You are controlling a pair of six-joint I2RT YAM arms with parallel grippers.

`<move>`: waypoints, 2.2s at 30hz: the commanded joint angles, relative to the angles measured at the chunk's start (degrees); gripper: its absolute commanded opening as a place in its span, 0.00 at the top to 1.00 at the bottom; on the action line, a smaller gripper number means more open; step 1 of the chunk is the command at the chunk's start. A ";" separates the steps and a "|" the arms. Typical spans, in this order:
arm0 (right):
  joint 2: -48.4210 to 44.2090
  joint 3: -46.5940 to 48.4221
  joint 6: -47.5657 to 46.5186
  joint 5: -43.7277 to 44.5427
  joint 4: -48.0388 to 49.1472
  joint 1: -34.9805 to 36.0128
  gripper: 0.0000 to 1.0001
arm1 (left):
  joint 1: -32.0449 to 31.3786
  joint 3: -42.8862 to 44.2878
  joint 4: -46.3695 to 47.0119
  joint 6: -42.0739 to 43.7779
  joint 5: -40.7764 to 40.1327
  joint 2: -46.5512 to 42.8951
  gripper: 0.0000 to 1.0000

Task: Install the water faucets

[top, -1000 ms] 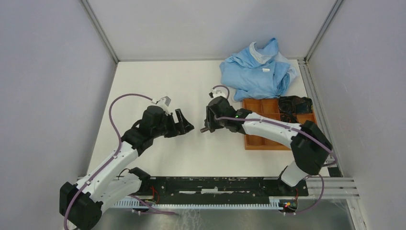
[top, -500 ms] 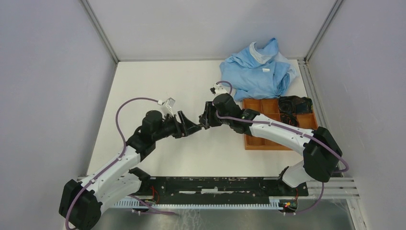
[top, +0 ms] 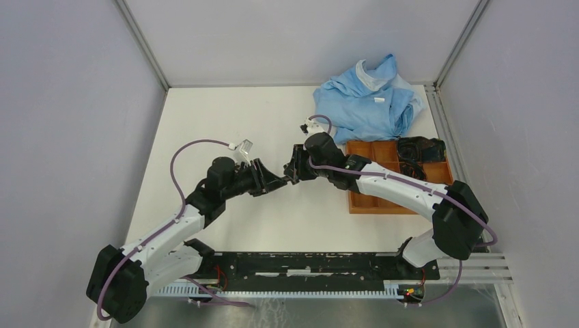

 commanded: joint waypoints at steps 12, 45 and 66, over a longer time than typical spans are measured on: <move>-2.72 0.15 0.63 -3.27 5.25 0.17 1.00 | -0.49 -1.46 6.19 -3.98 0.00 -1.75 0.68; -38.23 -43.87 16.48 -37.62 67.15 -9.02 0.02 | -0.41 10.86 2.80 12.52 18.00 -5.91 0.98; -19.49 -42.06 28.30 -33.35 86.63 -8.55 0.02 | -0.44 9.89 8.99 7.84 20.82 -6.69 0.98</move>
